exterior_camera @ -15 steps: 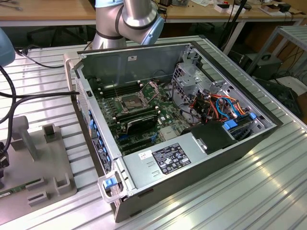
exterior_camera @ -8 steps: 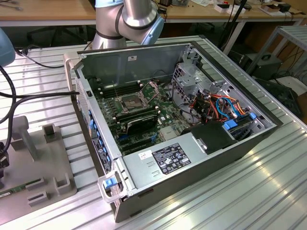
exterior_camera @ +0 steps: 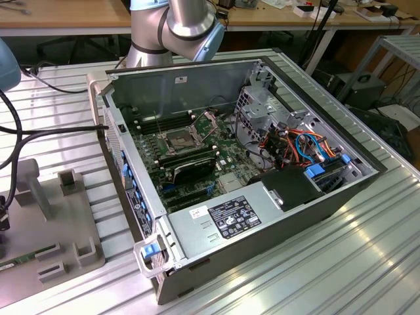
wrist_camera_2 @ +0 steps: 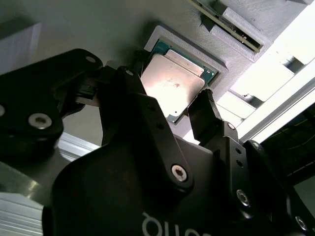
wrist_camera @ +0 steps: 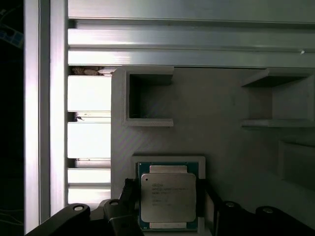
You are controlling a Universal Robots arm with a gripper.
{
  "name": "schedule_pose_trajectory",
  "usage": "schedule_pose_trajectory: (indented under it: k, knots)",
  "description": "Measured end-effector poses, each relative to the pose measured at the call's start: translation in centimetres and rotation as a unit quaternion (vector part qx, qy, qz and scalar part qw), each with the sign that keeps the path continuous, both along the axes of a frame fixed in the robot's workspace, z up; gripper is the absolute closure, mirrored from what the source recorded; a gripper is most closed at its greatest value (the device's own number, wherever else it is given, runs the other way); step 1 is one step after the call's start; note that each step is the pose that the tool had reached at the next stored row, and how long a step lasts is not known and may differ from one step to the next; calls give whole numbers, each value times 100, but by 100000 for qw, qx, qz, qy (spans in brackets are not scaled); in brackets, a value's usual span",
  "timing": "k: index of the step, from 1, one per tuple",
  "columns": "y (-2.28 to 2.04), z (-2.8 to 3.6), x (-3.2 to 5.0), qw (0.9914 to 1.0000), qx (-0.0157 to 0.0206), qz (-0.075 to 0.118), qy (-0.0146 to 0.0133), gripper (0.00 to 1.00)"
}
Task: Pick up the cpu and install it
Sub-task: 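Pick up the cpu and move it towards the insertion slot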
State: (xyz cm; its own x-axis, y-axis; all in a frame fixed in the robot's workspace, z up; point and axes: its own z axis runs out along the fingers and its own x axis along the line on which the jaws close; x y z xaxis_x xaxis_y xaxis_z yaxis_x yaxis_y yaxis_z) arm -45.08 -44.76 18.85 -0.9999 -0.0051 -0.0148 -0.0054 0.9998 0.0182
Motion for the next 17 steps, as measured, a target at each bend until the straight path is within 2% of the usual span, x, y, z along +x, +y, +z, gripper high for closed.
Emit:
schedule_pose_trajectory:
  k: [5,17]
  knots:
    - [0,19,2,100000,-13,-4,23,36]
    - [0,18,11,100000,-8,-1,12,36]
